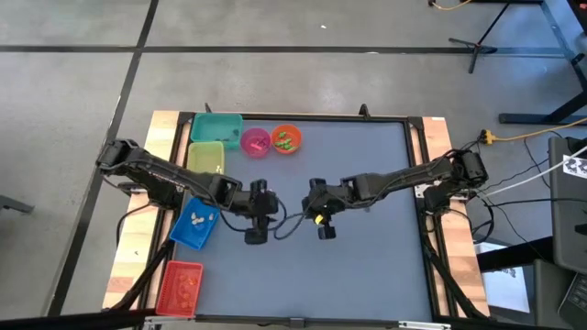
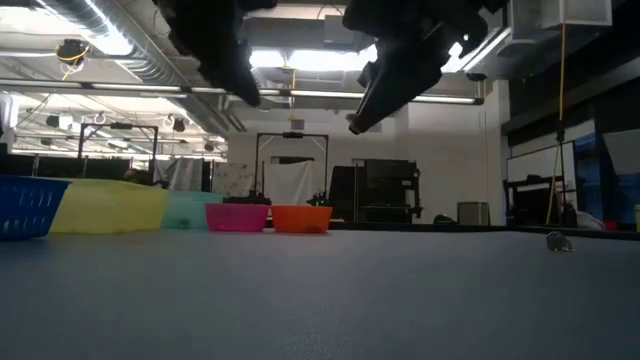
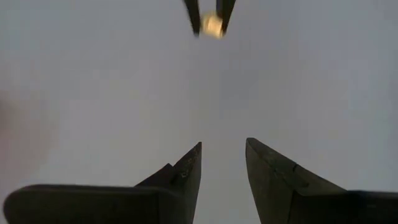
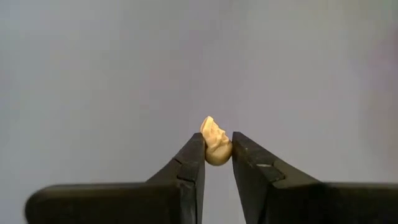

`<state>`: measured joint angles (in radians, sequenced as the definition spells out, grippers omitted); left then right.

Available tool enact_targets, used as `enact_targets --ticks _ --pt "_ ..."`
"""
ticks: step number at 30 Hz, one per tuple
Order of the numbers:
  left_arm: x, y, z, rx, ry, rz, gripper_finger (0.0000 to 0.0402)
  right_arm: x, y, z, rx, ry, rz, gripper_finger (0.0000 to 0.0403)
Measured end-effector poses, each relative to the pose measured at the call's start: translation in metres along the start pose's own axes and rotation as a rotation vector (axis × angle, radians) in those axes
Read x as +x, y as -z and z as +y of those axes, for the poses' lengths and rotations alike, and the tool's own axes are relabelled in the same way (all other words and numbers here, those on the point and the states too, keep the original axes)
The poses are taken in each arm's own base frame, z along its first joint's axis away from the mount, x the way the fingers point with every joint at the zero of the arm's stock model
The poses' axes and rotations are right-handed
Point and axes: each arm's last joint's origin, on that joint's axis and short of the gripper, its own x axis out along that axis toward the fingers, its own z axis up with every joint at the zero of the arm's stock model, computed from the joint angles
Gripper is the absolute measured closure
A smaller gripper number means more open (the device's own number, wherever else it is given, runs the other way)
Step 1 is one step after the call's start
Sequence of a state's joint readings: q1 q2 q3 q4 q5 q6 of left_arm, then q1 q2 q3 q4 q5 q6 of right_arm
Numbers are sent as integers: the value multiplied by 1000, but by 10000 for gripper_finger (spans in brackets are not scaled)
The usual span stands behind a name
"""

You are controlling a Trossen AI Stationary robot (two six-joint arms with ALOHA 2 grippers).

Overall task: Sort Halloween decoration
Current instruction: Put the yellow skull toy into the blue bin

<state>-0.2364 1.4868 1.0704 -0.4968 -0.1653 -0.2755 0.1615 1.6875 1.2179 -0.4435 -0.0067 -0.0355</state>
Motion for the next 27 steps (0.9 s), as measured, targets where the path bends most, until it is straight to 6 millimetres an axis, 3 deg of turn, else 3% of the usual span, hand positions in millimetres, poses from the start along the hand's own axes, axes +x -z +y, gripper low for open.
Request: enact_targets --ticks 12,20,27 --pt "-8 -21 -25 322 -14 -296 293 -4 -20 -2 145 -374 -192 336" --pt "-9 -24 -29 495 19 -336 293 -7 -26 1 293 -503 -212 336" --pt "-10 -24 -30 509 37 -341 293 -8 -26 1 422 -543 -177 336"
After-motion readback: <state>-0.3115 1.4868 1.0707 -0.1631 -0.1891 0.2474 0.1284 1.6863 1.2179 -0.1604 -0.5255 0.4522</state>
